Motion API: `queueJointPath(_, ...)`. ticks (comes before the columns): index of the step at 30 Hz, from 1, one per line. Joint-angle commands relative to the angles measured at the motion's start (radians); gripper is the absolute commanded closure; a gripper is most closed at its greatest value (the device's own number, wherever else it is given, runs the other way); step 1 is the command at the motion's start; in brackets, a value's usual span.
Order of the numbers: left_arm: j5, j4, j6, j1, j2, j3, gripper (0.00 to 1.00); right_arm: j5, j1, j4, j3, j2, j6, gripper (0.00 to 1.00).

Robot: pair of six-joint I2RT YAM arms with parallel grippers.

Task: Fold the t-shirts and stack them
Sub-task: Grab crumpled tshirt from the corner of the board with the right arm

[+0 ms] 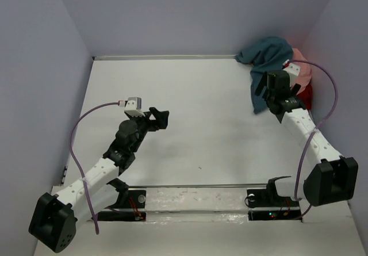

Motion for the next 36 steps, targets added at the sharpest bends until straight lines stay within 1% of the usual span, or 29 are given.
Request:
queueJointPath(1,-0.013,0.035,-0.002,-0.002,-0.033,0.028,0.01,-0.052,-0.097,0.020,0.117,0.080,-0.008,0.02)
queueJointPath(2,-0.012,0.035,-0.004,-0.003,-0.035,0.027,0.01,-0.028,-0.097,0.018,0.159,0.138,-0.020,0.02)
queueJointPath(3,-0.009,0.035,-0.007,-0.003,-0.035,0.027,0.01,-0.029,-0.131,0.017,0.177,0.166,-0.023,0.03)
queueJointPath(5,-0.009,0.035,-0.006,-0.003,-0.032,0.027,0.01,-0.055,-0.157,-0.001,0.226,0.242,-0.023,0.03)
queueJointPath(7,-0.024,0.035,-0.004,-0.003,-0.026,0.025,0.01,-0.069,-0.187,0.000,0.252,0.304,-0.020,0.11)
queueJointPath(8,-0.028,0.035,-0.004,-0.002,-0.026,0.025,0.01,-0.080,-0.197,0.002,0.260,0.324,-0.020,0.12)
queueJointPath(9,-0.030,0.033,-0.006,-0.003,-0.015,0.024,0.01,-0.099,-0.215,0.005,0.283,0.367,-0.022,0.11)
queueJointPath(10,-0.030,0.035,-0.006,-0.003,-0.015,0.024,0.01,-0.100,-0.215,0.005,0.283,0.367,-0.022,0.10)
queueJointPath(12,-0.024,0.039,-0.009,-0.003,-0.001,0.027,0.01,-0.100,-0.226,0.006,0.328,0.408,-0.025,0.10)
queueJointPath(13,-0.019,0.042,-0.010,-0.003,0.005,0.028,0.01,-0.101,-0.243,0.006,0.343,0.445,-0.023,0.08)
queueJointPath(17,-0.012,0.044,-0.013,-0.003,0.028,0.034,0.01,-0.141,-0.306,0.009,0.406,0.502,-0.017,0.07)
queueJointPath(25,-0.010,0.053,-0.013,-0.003,0.030,0.028,0.01,-0.141,-0.326,0.011,0.559,0.600,-0.071,0.07)
queueJointPath(29,-0.012,0.053,-0.012,-0.002,0.034,0.031,0.01,-0.152,-0.326,0.009,0.598,0.631,-0.080,0.09)
queueJointPath(30,-0.012,0.055,-0.012,-0.003,0.036,0.030,0.01,-0.150,-0.335,0.008,0.602,0.643,-0.083,0.11)
queueJointPath(36,-0.012,0.055,-0.013,-0.003,0.043,0.034,0.01,-0.152,-0.344,0.005,0.613,0.660,-0.088,0.09)
